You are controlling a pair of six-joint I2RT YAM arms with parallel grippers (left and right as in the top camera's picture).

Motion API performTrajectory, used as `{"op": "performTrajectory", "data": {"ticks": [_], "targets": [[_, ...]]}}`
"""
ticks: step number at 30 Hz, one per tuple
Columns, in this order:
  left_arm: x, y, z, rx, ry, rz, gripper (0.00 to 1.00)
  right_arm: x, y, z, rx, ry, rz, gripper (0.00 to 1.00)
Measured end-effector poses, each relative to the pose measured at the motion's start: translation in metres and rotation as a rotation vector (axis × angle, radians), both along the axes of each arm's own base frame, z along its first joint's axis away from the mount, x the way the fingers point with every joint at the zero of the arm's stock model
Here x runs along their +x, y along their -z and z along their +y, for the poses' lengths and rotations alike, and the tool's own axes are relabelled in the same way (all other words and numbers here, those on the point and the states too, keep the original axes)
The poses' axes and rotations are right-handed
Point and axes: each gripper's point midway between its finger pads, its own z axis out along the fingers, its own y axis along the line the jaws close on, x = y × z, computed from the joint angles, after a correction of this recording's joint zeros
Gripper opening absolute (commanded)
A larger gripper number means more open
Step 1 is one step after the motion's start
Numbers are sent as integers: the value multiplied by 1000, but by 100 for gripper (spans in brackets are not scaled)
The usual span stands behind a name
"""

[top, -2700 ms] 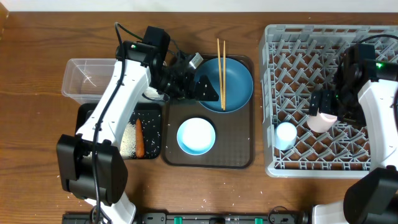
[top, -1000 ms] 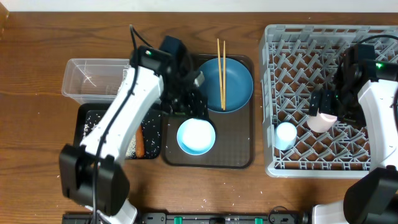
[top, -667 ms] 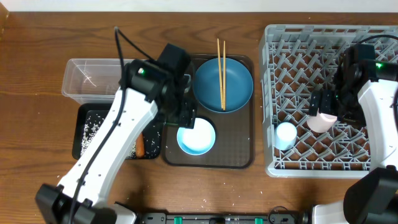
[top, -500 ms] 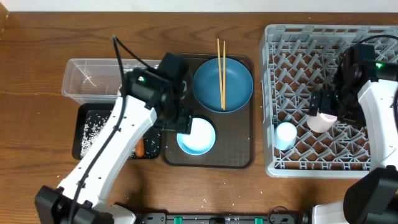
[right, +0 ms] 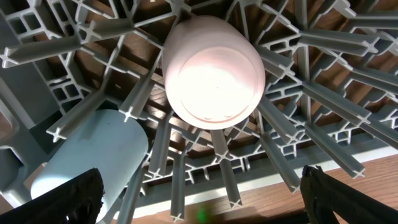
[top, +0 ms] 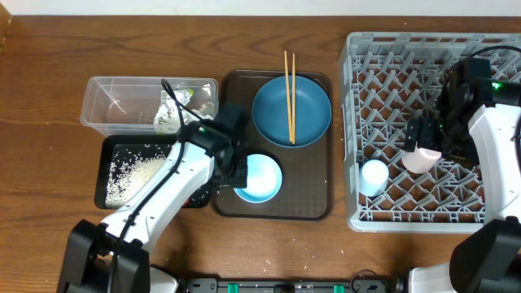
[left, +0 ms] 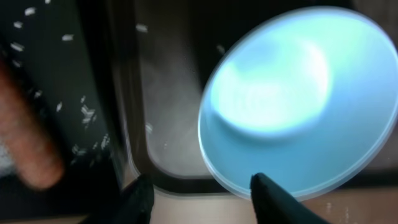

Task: Sort waste into correct bins and load items into the dishwasher rack
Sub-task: 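Pinch the rim of the light-blue bowl and tilt it up with the left gripper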

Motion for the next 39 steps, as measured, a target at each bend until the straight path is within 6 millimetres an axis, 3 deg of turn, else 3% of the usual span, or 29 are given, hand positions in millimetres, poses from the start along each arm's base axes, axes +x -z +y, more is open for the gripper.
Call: {"op": "performTrajectory", "data": {"ticks": [6,12,33,36,39], "targets": [[1,27,-1,-26,-79,-31,32,0,0,0,0,0,0,99],[-1,35,0,-30,-111,-30,12,0,0,0,0,0,0,99],[-3,34,1,-28,-131,-22,6,0,0,0,0,0,0,99],[-5,23,2,-31,-131,-28,6,0,0,0,0,0,0,99],[0,-2,-1,-76,-129,-95,6,0,0,0,0,0,0,99]]}}
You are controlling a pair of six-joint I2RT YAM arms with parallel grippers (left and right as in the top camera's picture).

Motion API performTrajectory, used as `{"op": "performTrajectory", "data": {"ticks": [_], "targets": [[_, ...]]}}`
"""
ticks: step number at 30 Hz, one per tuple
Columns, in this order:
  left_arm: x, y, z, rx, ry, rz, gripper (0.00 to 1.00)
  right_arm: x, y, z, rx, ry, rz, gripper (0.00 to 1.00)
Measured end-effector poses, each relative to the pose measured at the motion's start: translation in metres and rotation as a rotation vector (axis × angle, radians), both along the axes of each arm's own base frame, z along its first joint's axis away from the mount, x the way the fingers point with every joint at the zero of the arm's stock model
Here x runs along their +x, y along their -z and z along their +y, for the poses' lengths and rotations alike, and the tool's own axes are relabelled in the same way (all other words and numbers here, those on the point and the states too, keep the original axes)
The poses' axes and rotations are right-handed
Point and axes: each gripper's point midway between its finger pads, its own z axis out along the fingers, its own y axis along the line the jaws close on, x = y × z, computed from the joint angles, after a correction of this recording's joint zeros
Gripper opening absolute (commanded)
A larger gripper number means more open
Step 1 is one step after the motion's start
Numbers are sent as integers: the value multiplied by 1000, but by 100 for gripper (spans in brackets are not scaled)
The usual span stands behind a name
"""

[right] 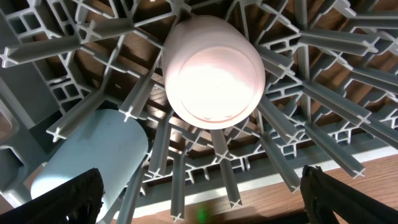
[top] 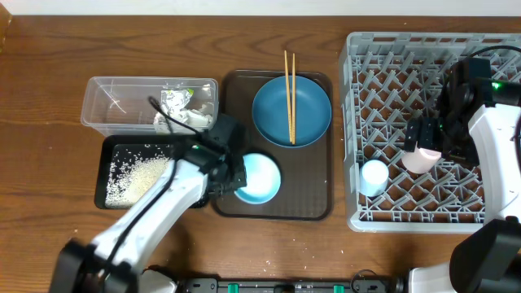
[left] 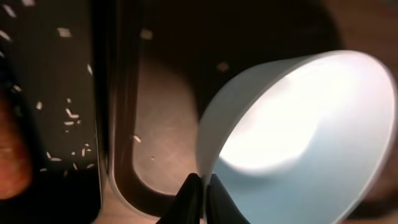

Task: Sort waste into correct bins and load items into the dishwasher rack
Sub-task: 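Pinch the rim of the light-blue bowl and tilt it up with the left gripper, then move the right gripper to the bowl and grasp its rim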

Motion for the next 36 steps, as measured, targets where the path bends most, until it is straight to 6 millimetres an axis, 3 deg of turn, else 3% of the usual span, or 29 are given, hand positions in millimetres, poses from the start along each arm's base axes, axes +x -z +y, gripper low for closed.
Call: {"op": "performTrajectory", "data": {"ticks": [4,7,12,17,20,21,22,25,30,36], "targets": [[-2,-37,-5,-70,20,-88,6,0,0,0,0,0,0,99],[-13,-51,-3,-91,42,-103,6,0,0,0,0,0,0,99],[-18,-57,-2,-101,51,-111,6,2,0,1,4,7,-8,99],[-19,-57,-4,-114,57,-105,6,4,0,18,107,57,-24,99],[-19,-59,-9,-138,64,-103,6,3,-1,37,216,72,-20,99],[-20,-59,-10,-145,66,-100,6,1,-2,43,254,76,-12,91],[-20,-59,-11,-152,68,-96,6,1,-4,50,290,75,-11,74],[-23,-60,-15,-179,77,-84,6,0,-11,76,443,42,-13,57],[-28,-62,-24,-231,94,-59,6,-2,-20,118,564,-89,-13,53],[-34,-63,-28,-257,104,-34,6,-5,-24,191,603,-375,-47,43]]}}
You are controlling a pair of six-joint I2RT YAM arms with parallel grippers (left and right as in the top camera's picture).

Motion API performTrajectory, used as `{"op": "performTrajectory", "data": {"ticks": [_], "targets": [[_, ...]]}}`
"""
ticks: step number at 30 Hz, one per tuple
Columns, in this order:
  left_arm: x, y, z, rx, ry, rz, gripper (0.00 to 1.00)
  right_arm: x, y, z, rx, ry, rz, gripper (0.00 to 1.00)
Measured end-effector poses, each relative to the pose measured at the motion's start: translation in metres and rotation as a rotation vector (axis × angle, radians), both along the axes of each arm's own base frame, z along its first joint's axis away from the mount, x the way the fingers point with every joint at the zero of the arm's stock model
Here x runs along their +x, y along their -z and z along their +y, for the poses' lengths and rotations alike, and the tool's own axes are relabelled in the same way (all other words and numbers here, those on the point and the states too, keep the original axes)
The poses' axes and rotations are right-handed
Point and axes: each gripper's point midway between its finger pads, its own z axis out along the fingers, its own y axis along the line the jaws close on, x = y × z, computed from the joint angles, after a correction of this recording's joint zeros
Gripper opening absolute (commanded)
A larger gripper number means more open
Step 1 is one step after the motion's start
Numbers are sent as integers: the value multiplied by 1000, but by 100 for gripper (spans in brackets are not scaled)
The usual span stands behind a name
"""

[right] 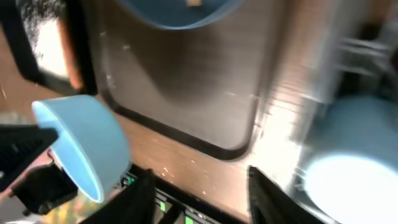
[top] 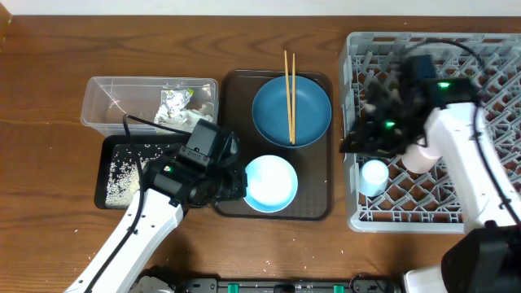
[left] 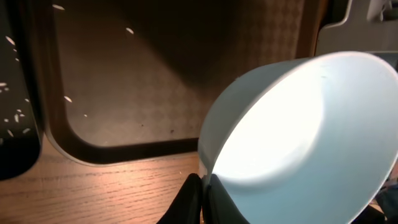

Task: Sort waste into correct bins and load items into the dishwasher rack
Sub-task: 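Move the right gripper to the bowl and grasp its rim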

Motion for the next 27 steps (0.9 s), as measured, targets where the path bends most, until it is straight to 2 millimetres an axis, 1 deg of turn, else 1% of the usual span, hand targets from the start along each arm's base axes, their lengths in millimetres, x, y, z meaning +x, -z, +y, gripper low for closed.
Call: {"op": "performTrajectory", "data": {"ticks": [2,3,7,9,12,13,15,19,22,25,27], "targets": [[-2,1,0,3,1,11,6,-2,-1,22,12,-71,-35,43],[-2,2,0,3,2,18,6,-5,-2,33,19,-108,-52,41],[-3,8,0,11,3,45,6,-14,-4,74,39,-240,-122,41],[-3,12,-1,16,4,60,6,-21,-3,92,26,-298,-154,41],[-4,15,-1,22,4,73,6,-29,0,108,-13,-347,-186,40],[-4,15,-1,22,4,74,6,-33,1,113,-28,-360,-194,41],[-4,15,-1,22,4,75,6,-38,3,118,-58,-380,-203,45],[-4,15,-1,20,5,76,6,-46,11,123,-173,-423,-255,49],[-4,15,-1,20,5,76,6,-49,15,124,-263,-456,-307,49],[-4,15,-1,20,5,76,6,-50,18,124,-340,-466,-350,45],[-4,15,-1,20,5,76,6,-49,18,123,-372,-460,-368,44]]}}
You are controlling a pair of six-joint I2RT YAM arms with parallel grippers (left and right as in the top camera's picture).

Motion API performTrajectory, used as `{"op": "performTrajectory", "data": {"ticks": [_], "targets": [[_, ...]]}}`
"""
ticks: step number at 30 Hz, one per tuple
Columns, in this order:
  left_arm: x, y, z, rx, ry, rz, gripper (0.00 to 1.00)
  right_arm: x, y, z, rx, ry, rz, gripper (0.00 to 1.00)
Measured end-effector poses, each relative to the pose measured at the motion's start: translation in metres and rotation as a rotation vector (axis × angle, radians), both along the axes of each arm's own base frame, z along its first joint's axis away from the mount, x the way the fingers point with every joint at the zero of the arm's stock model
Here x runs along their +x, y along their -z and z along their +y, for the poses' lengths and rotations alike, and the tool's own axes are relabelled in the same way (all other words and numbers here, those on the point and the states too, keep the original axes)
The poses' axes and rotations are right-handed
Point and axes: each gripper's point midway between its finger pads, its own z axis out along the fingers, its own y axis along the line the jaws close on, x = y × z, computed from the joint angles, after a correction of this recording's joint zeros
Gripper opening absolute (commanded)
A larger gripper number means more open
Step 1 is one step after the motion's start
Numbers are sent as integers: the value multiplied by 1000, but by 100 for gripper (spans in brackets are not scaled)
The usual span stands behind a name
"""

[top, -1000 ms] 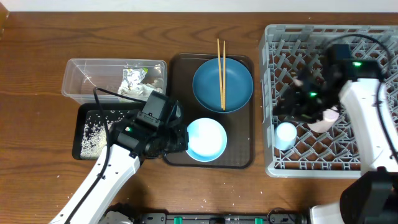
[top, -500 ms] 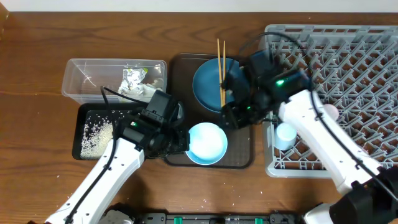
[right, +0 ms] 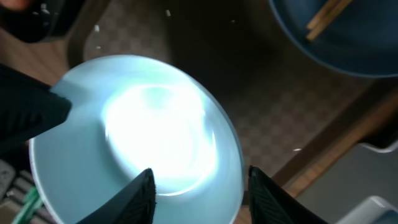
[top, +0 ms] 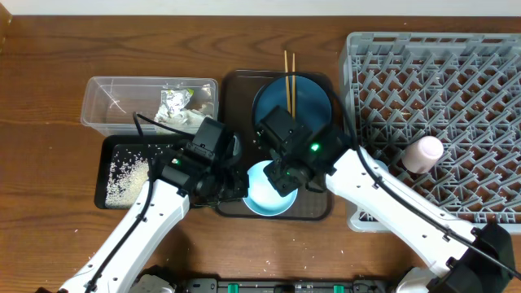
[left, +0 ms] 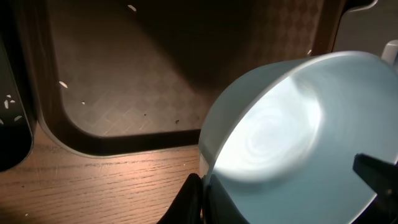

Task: Sort waste into correct bins and load items into the dishwasher rack
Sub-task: 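Move the right gripper to the bowl and grasp its rim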

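Note:
A light blue bowl [top: 262, 195] hangs tilted over the front of the brown tray [left: 124, 74]. My left gripper [left: 200, 186] is shut on its rim, at the bowl's left [top: 236, 189] in the overhead view. My right gripper [right: 202, 193] is open directly over the same bowl [right: 143, 137], with one finger [right: 140, 190] on each side of it. A dark blue bowl [top: 309, 110] with two chopsticks [top: 287, 69] across it sits at the back of the tray. The pink cup [top: 423, 152] lies in the grey dishwasher rack [top: 431, 73].
A clear bin [top: 122, 102] holding crumpled wrappers stands at the back left. In front of it lies a black tray [top: 126, 175] with scattered rice. The right arm stretches from the rack's front corner across to the tray.
My right gripper has moved left from the rack's edge to just over the light blue bowl. The left gripper still holds the bowl in nearly the same spot, tilted.
At first my left gripper was open at the rim of the light blue bowl on the tray, and my right hung open over the pink cup in the rack. Then the left was shut on the rim. Later the bowl was lifted; now the right straddles it.

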Motion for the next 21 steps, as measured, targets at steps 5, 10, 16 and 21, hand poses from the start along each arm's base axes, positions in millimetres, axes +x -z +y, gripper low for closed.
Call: {"op": "performTrajectory", "data": {"ticks": [5,10,16,21], "targets": [[-1,0,0,2,5,0,6,7,0,-7,-42,38,-46,44],[-1,0,1,4,16,-2,6,11,-1,-11,-58,71,-64,43],[-1,0,1,5,17,-2,6,12,1,-14,-70,109,-63,42],[-1,0,1,5,20,-3,6,9,11,-17,-95,141,-34,41]]}}
